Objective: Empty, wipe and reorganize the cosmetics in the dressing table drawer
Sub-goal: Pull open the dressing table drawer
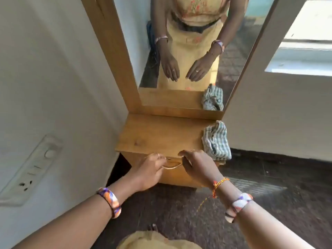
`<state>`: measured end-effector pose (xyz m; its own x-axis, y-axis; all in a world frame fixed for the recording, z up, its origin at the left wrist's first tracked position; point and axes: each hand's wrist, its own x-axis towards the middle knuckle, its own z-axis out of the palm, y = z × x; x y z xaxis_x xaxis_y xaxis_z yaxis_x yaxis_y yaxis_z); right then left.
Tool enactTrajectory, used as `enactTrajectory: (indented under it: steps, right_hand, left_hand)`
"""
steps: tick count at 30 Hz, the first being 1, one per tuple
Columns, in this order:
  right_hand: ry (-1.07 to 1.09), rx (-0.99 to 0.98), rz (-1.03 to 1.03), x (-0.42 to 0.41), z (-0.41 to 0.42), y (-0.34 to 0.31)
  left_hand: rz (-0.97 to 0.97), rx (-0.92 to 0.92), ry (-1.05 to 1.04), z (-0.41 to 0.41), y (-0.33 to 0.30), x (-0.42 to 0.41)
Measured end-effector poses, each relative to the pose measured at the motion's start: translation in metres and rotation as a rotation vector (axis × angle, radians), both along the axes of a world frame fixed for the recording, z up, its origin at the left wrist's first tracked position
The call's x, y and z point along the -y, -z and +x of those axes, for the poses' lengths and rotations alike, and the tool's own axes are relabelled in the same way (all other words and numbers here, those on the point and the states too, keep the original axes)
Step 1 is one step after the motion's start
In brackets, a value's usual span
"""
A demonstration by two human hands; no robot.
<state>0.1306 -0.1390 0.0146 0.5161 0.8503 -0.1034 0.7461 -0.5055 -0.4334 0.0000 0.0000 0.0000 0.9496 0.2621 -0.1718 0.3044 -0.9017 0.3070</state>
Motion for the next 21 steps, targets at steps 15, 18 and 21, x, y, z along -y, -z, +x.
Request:
enactTrajectory:
  steps: [15,18,21]
  right_hand:
    - [0.044,0.280,0.015,-0.036,-0.042,0.174]
    - [0.128,0.344,0.060,-0.041,-0.048,0.176]
    - [0.157,0.377,0.122,-0.037,-0.060,0.181]
  left_hand:
    - [0.424,0.436,-0.033,0.002,0.135,0.003]
    - [0.444,0.502,-0.042,0.001,0.144,-0.001]
    - [0.467,0.567,-0.029,-0.003,0.149,-0.003]
